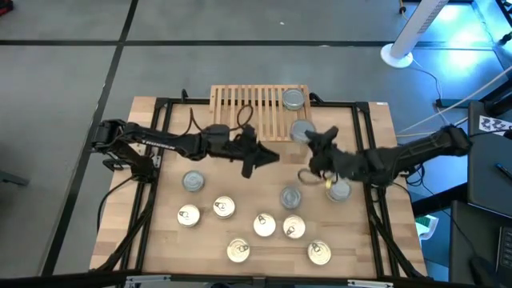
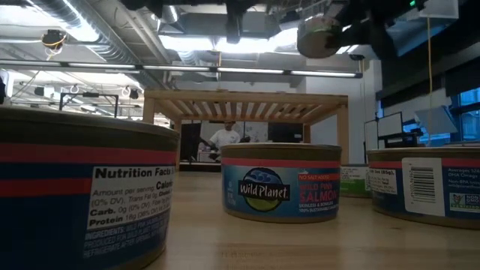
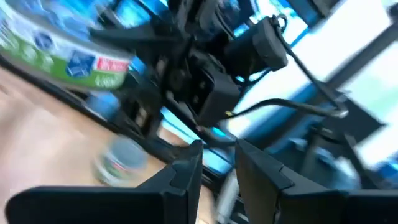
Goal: Stack canned seafood by type on shelf
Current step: Stack the green tuna can on top of the green tuna can on the shelf
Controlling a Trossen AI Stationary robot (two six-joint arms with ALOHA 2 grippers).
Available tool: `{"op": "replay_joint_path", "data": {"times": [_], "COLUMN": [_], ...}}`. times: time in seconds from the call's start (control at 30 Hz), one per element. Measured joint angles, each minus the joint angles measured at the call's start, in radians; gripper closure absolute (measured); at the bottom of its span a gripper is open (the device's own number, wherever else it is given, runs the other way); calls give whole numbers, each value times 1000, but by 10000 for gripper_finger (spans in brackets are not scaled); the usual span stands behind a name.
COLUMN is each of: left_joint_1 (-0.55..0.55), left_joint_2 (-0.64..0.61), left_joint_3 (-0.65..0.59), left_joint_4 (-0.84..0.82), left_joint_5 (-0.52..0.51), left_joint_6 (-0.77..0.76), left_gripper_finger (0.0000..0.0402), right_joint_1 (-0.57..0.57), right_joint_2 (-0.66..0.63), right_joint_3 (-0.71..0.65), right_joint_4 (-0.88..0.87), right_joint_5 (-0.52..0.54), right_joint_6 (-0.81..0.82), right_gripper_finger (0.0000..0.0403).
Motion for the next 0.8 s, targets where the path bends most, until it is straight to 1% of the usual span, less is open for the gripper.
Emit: {"op": "replay_joint_path", "data": {"times": [0.07, 0.23, 0.4, 0.5, 0.6, 0.7, 0.8], "left_joint_1": [17, 66, 110, 131, 148, 165, 185], "left_joint_2": [0, 0, 12, 50, 107, 164, 215], "left_joint_3": [8, 47, 70, 94, 130, 178, 228], "left_joint_4": [-2, -1, -5, 0, -5, -5, -4], "left_joint_5": [-36, -89, -153, -169, -170, -169, -169], "left_joint_6": [68, 233, 380, 473, 527, 553, 587], "left_gripper_finger": [311, 311, 311, 311, 315, 328, 345], "right_joint_1": [-84, -300, -475, -551, -612, -656, -687], "right_joint_2": [-17, -21, -15, -15, -11, 3, 30], "right_joint_3": [0, 0, 0, 0, 0, 0, 0], "right_joint_4": [0, -1, 7, 11, 41, 80, 130], "right_joint_5": [-68, -296, -447, -533, -614, -685, -724], "right_joint_6": [-35, -82, -132, -167, -196, -222, -227], "right_gripper_finger": [269, 269, 269, 269, 269, 269, 269]}}
